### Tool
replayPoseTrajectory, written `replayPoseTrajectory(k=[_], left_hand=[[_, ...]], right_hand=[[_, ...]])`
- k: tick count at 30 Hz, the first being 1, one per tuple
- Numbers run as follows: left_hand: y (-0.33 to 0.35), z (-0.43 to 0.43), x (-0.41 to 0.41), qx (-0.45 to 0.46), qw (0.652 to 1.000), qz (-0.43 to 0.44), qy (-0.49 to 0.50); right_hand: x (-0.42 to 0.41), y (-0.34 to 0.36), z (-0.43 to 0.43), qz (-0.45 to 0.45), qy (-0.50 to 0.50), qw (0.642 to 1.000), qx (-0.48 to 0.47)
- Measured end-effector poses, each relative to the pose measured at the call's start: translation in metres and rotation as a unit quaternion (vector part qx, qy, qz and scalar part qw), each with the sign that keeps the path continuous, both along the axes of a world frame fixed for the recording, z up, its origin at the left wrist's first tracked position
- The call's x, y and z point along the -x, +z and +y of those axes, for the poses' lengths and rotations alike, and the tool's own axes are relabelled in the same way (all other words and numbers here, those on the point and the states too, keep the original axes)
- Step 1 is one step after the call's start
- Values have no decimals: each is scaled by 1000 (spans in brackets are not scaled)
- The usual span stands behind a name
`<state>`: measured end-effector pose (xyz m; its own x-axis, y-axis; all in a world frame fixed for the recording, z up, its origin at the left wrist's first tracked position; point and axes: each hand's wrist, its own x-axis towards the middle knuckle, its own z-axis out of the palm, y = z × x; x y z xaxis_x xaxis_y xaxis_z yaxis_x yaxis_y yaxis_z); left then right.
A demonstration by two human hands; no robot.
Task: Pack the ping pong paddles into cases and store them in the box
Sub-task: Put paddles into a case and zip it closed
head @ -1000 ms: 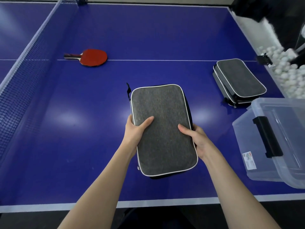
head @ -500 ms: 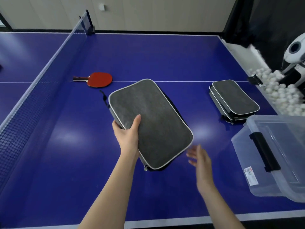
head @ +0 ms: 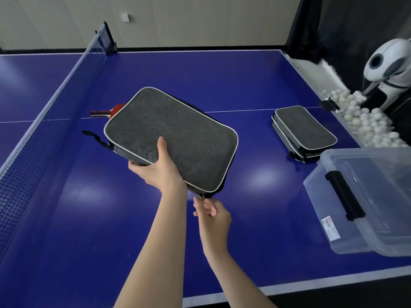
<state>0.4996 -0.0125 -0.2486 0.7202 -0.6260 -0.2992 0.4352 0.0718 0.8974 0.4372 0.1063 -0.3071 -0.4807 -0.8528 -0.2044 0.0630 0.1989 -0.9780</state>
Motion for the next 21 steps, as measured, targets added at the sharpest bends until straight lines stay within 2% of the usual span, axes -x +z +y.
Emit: replayPoseTrajectory(k=[5, 8, 11, 14, 18, 21], left_hand=[[2, 0, 2, -7, 1000, 6, 14], [3, -1, 1, -8, 1000, 5, 13], [5, -1, 0, -11, 1000, 1, 9], [7, 0, 0, -14, 1000, 3, 4], [10, -1, 0, -15, 1000, 4, 4], [12, -2, -2, -16, 1000, 9, 4]], right_hand=[[-5, 2, -2, 38, -34, 999, 3], [-1, 0, 2, 158, -12, 987, 32], [6, -3, 5, 301, -11, 950, 80], [13, -4, 3, 399, -10, 909, 118], [22, -6, -2, 476, -10, 863, 168], [28, -5, -6, 488, -13, 852, 187]])
